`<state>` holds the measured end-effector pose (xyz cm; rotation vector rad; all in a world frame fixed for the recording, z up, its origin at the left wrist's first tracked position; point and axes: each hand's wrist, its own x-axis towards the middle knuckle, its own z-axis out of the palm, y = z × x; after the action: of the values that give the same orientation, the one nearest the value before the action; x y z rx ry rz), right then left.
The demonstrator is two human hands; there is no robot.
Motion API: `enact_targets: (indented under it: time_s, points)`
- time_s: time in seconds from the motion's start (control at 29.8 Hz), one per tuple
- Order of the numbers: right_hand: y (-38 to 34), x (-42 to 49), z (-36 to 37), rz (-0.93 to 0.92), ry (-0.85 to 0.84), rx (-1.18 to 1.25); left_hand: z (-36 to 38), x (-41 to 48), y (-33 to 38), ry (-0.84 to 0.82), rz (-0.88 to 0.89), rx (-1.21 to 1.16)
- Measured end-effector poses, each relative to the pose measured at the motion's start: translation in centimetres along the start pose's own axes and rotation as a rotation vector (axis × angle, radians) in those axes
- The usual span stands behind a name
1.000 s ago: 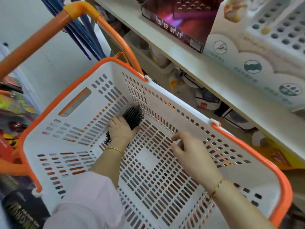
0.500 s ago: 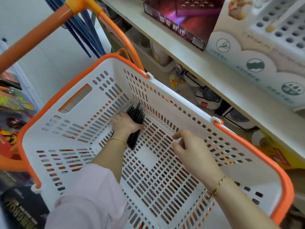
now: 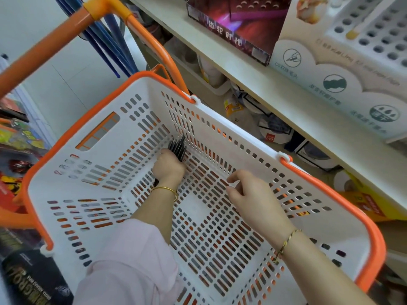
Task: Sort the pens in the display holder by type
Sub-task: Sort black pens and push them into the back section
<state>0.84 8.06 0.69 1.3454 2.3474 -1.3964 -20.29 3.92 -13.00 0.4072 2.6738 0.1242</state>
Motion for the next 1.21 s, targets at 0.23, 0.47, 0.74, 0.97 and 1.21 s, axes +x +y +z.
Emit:
enact_targets:
  time_s: [0.23,0.47,0.74,0.97,1.21]
  points:
    - [0.1,0.0,0.0,-0.008,0.015,-0.003,-0.7,-0.3,-0.5,-0.065,0.013,-0.056]
    - [0.0,-0.1,0.1,-0.007,0.006,-0.022,-0.8,-1.0,-0.9,-0.114,-0.037,-0.137]
    - [0.0,0.0,0.1,-0.001,0.005,-0.023,0.4,-4.2,-2.0,-0.327,-0.123,-0.415]
    - [0.1,0.1,0.1,-0.011,0.032,-0.007,3.1,-9.8,-0.2,-0.345,-0.073,-0.404]
    - [0.5,0.3,-0.1,-0.016,0.07,0.019,4.6,-13.3,1.4,-0.378,-0.084,-0.656]
